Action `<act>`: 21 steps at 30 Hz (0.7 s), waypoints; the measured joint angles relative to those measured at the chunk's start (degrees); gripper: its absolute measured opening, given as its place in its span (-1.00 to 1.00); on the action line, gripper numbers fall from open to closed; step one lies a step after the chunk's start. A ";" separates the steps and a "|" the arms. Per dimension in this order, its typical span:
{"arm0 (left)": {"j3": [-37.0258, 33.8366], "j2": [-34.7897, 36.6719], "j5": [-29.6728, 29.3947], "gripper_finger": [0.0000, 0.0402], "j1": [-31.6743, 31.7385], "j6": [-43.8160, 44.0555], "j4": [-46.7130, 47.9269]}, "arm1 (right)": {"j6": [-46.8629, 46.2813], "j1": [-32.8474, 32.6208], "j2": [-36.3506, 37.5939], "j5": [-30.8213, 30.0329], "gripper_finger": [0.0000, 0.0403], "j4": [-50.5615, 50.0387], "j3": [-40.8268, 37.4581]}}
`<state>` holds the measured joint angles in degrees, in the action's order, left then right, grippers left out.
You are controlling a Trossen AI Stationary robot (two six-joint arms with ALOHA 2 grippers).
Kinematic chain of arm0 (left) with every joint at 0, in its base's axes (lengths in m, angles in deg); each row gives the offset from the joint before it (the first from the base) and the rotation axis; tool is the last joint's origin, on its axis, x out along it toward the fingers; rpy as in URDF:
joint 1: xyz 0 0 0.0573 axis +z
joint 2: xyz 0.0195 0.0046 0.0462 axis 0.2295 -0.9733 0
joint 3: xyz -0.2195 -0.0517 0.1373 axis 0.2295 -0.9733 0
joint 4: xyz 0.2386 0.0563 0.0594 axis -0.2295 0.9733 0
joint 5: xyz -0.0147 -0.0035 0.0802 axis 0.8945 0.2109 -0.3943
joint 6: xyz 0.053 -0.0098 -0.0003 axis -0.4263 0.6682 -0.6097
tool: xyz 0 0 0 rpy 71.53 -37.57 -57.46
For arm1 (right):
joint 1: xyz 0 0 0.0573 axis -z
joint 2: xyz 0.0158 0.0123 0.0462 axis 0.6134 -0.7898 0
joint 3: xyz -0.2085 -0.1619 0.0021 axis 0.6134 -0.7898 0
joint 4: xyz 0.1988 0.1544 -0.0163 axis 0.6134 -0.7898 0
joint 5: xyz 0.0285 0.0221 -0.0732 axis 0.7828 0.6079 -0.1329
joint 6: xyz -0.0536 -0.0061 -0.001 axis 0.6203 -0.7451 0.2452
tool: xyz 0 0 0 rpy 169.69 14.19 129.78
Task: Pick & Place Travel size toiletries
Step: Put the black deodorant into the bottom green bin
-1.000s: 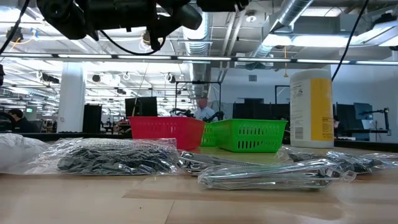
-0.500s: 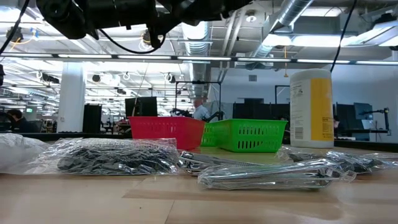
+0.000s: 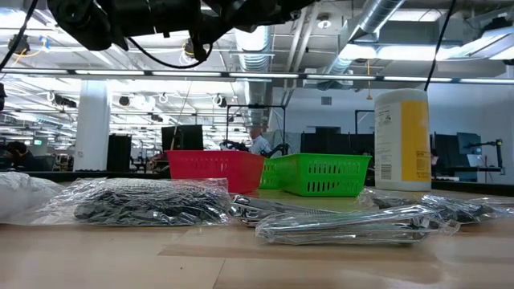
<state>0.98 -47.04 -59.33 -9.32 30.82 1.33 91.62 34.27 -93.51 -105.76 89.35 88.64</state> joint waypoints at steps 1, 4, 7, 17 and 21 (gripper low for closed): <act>0.00 0.00 -0.12 0.02 0.02 0.11 0.09 | -0.64 0.02 -0.04 0.01 -0.06 -0.16 0.00; 0.00 -0.02 -0.22 0.01 0.06 0.18 0.34 | -1.39 0.04 -0.06 0.05 -0.09 -0.76 0.00; -0.02 -0.06 -0.24 0.03 0.02 0.16 0.46 | -1.50 0.04 -0.06 -0.01 -0.09 -1.22 0.07; -0.06 -0.10 -0.04 0.06 -0.03 -2.35 0.70 | -1.82 -0.88 -0.06 -0.02 -0.09 -2.37 0.11; -0.09 0.00 0.29 0.13 -0.04 -3.79 0.62 | -2.09 -1.31 0.27 -0.04 -0.09 -3.32 0.15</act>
<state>0.90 -47.04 -59.04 -9.36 27.04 1.95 89.53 32.96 -93.24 -105.80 86.03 88.80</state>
